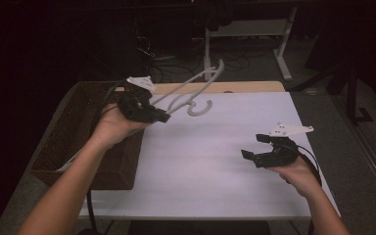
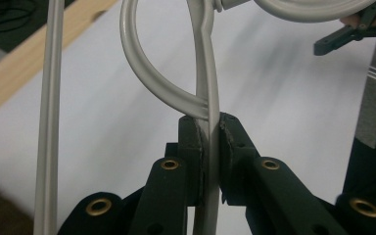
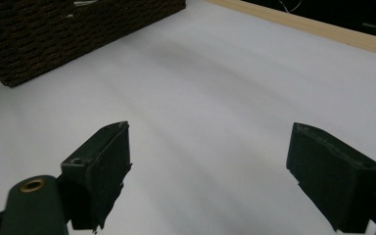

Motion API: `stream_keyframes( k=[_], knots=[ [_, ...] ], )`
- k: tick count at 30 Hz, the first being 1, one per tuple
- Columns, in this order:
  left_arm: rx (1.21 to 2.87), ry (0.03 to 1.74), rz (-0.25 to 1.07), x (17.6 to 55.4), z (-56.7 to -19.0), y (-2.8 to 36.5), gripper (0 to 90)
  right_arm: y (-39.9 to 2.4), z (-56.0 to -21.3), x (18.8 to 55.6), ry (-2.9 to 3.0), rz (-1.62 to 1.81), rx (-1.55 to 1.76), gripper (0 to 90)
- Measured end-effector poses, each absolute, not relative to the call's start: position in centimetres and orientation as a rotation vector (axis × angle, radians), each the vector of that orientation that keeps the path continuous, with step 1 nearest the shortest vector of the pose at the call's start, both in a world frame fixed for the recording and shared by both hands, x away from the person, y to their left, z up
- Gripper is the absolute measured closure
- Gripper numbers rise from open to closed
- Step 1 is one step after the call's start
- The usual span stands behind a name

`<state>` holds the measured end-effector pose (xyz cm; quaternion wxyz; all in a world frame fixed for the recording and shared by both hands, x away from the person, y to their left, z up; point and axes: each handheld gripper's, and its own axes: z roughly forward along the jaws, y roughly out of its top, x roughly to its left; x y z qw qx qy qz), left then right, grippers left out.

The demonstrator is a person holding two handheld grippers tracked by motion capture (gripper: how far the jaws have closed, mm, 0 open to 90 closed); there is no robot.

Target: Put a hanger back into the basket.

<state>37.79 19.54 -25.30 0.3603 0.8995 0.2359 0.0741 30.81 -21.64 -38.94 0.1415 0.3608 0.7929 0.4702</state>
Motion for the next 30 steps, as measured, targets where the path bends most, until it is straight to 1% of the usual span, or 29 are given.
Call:
stream_keyframes(
  k=[6, 7, 8, 14, 21, 25, 30],
  knots=[
    [2.296, 0.677, 0.23, 37.9, -23.8, 25.7, 82.1, -21.2, -39.2, 30.8, 2.294, 1.348, 1.043, 14.3],
    [2.296, 0.677, 0.23, 37.9, -23.8, 25.7, 82.1, -21.2, -39.2, 30.8, 2.296, 1.346, 1.042, 14.3],
    [2.301, 0.714, 0.246, 38.1, -23.9, 28.0, 82.1, -21.2, -39.2, 30.8, 2.297, 1.343, 1.042, 14.3],
    [2.265, 0.824, 0.23, 38.3, -25.5, 33.6, 82.0, -21.2, -39.4, 31.0, 2.298, 1.334, 1.053, 14.4],
    [2.26, 0.888, 0.205, 37.5, -27.9, 37.3, 82.1, -21.4, -39.5, 31.2, 2.293, 1.322, 1.064, 14.5],
    [2.264, 0.922, 0.205, 37.1, -28.9, 38.7, 82.1, -21.5, -39.5, 31.2, 2.288, 1.314, 1.068, 14.6],
    [2.248, 0.947, 0.172, 36.9, -30.3, 40.2, 82.1, -21.5, -39.5, 31.3, 2.286, 1.313, 1.067, 14.6]
  ],
)
